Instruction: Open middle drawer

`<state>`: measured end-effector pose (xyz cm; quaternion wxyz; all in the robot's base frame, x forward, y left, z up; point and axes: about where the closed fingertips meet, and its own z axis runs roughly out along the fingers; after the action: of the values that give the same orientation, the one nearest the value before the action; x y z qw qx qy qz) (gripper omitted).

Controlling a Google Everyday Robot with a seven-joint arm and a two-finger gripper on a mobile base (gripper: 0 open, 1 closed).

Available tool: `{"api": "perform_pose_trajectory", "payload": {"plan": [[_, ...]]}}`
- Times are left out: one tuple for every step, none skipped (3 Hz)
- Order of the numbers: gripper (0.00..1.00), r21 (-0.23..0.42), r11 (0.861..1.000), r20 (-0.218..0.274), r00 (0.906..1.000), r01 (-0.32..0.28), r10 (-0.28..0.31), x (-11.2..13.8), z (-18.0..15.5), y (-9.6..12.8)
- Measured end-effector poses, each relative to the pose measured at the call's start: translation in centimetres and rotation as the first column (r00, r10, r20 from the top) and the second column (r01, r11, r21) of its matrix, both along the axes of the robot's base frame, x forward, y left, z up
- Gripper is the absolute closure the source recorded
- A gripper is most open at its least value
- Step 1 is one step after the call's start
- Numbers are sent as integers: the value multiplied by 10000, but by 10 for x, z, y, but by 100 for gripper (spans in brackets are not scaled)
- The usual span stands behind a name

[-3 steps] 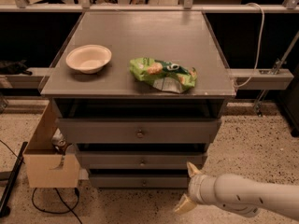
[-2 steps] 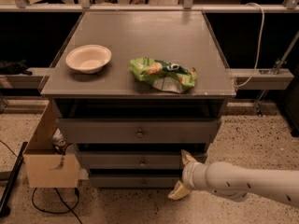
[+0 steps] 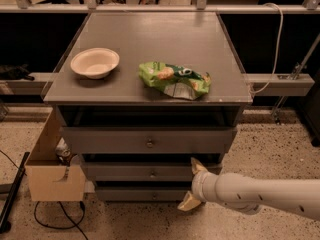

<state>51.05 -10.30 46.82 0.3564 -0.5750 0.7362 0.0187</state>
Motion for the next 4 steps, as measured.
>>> {"api": "perform_pose_trajectory", "payload": {"plan": [[0, -226, 9995, 261, 9994, -220, 226, 18, -7, 14], [0, -207, 9991, 138, 9993, -358, 361, 33, -18, 18], [0, 206, 9985, -276, 9983, -513, 519, 44, -30, 15], [0, 519, 9974, -457, 9976, -502, 525, 55, -34, 8]]}}
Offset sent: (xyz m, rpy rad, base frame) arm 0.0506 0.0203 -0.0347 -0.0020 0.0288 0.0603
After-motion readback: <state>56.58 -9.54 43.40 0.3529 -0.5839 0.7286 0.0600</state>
